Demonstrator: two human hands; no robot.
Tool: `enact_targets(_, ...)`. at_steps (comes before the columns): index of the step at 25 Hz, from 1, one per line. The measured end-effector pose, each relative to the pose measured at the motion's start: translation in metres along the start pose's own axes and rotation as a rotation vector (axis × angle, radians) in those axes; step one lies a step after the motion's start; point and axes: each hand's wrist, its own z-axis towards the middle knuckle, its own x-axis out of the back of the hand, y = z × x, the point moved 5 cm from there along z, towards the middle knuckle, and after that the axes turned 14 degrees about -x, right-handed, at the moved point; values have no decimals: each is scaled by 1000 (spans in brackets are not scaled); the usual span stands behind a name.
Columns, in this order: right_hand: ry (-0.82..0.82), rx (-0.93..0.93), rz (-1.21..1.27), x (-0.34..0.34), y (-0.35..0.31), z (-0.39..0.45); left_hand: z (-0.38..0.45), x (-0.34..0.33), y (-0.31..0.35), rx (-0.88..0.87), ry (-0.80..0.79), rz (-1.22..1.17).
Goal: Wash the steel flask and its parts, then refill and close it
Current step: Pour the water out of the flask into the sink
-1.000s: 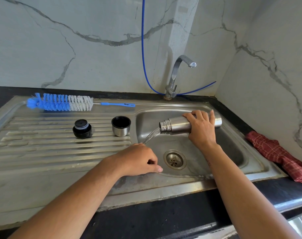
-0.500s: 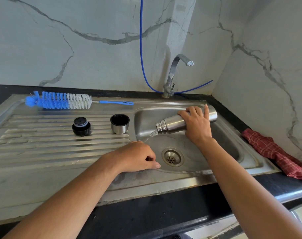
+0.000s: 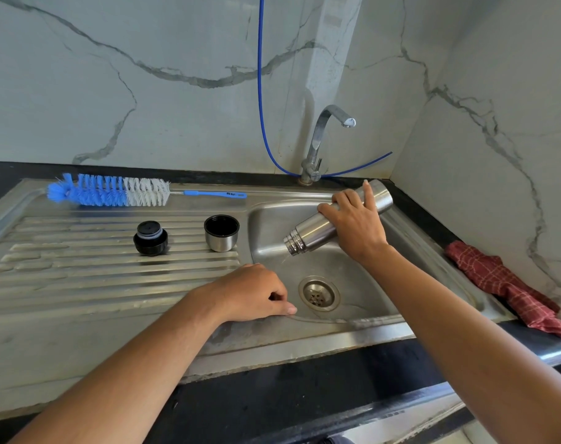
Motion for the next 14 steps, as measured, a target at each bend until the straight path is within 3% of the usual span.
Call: enact_targets(14,41,30,-42,7,2,7,0,0,-1,-11,12,-13)
